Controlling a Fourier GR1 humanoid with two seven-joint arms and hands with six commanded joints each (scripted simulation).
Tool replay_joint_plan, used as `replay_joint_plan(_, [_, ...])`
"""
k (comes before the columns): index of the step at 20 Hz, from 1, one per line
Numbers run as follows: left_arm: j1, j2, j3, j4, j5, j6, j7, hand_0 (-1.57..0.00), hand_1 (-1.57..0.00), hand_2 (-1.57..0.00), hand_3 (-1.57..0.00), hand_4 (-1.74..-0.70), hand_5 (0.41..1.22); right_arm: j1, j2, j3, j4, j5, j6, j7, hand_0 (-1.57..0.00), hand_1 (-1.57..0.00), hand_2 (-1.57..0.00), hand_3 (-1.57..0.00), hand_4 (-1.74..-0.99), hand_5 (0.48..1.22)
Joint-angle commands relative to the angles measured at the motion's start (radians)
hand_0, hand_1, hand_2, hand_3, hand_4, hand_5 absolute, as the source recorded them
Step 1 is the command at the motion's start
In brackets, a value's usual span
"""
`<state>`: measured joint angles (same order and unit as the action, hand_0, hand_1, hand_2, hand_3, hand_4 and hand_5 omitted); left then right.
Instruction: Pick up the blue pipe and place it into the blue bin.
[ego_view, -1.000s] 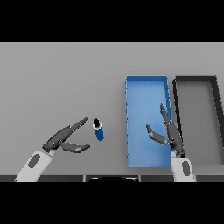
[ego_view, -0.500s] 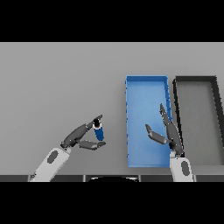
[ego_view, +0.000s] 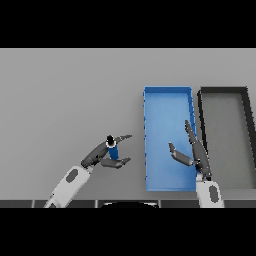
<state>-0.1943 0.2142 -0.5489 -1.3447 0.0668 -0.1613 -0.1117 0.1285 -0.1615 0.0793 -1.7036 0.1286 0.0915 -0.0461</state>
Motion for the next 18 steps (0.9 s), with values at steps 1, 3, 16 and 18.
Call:
replay_joint_plan(1, [-0.009, -0.017, 0.007, 0.010, 0.018, -0.005, 0.009, -0.09, -0.25, -0.39, -0.47, -1.31, 0.730, -0.001, 0.003, 0.000, 0.006, -0.004, 0.004, -0.001, 0.00, 0.00, 0.00, 0.00, -1.319, 0.663])
replay_joint_plan(3, [-0.010, -0.039, 0.023, 0.021, 0.045, -0.011, -0.001, -0.59, -0.71, -0.82, -0.84, -1.45, 0.906, 0.014, 0.005, 0.008, -0.002, 0.005, 0.002, -0.017, 0.00, 0.00, 0.00, 0.00, -1.319, 0.666])
replay_joint_plan(16, [-0.018, -0.070, -0.018, -0.122, 0.041, 0.019, -0.059, -1.52, -1.52, -1.53, -1.45, -1.71, 1.204, -0.020, -0.009, 0.004, 0.028, 0.022, 0.001, -0.015, 0.00, 0.00, 0.00, 0.00, -1.280, 0.663])
replay_joint_plan(18, [-0.038, -0.076, -0.028, -0.162, 0.054, 0.008, -0.037, -1.54, -1.54, -1.54, -1.45, -1.72, 1.210, -0.018, -0.013, 0.007, 0.026, 0.038, -0.007, -0.013, 0.00, 0.00, 0.00, 0.00, -1.277, 0.673])
